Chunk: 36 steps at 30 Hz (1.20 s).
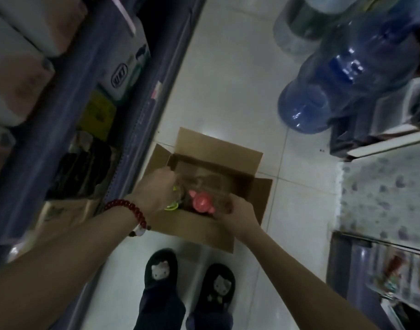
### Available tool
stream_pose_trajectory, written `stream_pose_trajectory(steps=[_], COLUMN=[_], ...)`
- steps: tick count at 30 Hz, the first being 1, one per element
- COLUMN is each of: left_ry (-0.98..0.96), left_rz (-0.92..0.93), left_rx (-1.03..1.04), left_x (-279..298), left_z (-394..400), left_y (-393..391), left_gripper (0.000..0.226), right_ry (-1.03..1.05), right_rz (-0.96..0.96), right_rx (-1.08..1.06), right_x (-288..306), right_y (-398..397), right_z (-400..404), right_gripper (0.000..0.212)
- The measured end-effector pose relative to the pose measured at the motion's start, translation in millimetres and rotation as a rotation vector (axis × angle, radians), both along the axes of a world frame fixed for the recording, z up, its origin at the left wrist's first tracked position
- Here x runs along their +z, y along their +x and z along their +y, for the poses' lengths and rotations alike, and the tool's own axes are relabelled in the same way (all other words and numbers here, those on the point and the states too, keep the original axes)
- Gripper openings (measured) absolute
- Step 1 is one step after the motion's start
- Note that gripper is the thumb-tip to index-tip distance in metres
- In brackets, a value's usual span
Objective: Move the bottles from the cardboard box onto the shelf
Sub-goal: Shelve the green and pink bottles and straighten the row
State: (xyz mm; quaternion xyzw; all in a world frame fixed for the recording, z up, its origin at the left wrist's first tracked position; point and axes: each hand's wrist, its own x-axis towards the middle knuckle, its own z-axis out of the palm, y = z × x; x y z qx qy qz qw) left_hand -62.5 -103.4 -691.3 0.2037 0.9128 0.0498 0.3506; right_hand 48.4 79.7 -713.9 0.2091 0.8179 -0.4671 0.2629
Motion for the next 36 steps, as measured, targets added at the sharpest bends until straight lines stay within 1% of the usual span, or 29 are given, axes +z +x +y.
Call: stream_pose_trajectory(steps=[1,5,6,9,11,13,16,19,23,28,32,33,36], left_ry=[0.031,0.186,0.237,0.361,0.413,0.443,0.47,0.487,0.554,0.637,0.636,0.623,0.587], left_rz=[0.03,0.178,0.206,0.18,0.118,0.094,0.143,0.179,0.183,0.246,0.241,0.234,0.252], left_rx=[0.024,0.214,0.265,0.358,0.392,0.404,0.374,0.37,0.371,0.453,0.52,0.528,0.538], left_x=[-14,-62,-72,-99,-114,-127,-143,-154,-162,-172,-174,-173,-171], left_z=[-5,-25,-29,-39,-42,-45,-47,-46,-41,-29,-18,-17,-11], left_y=[3,22,27,41,49,55,57,53,42,23,13,11,11], left_gripper=[0.031,0.045,0.046,0.051,0.062,0.075,0.088,0.095,0.099,0.093,0.091,0.092,0.089], right_ry=[-0.02,-0.071,-0.073,-0.065,-0.038,-0.039,-0.02,-0.009,0.004,0.001,0.021,0.033,0.064], right_rz=[0.021,0.042,0.037,0.072,0.099,0.089,0.091,0.067,0.062,0.135,0.133,0.125,0.125], right_rx=[-0.023,-0.157,-0.193,-0.279,-0.28,-0.252,-0.193,-0.201,-0.262,-0.48,-0.501,-0.507,-0.565], right_x=[-13,-57,-68,-97,-114,-130,-148,-164,-179,-185,-188,-188,-185], right_y=[2,7,8,8,8,6,4,3,-1,-20,-29,-29,-29], right_z=[-4,-20,-24,-34,-41,-48,-57,-63,-61,-50,-39,-37,-35], right_gripper=[0.008,0.019,0.025,0.032,0.042,0.058,0.069,0.079,0.08,0.072,0.083,0.081,0.066])
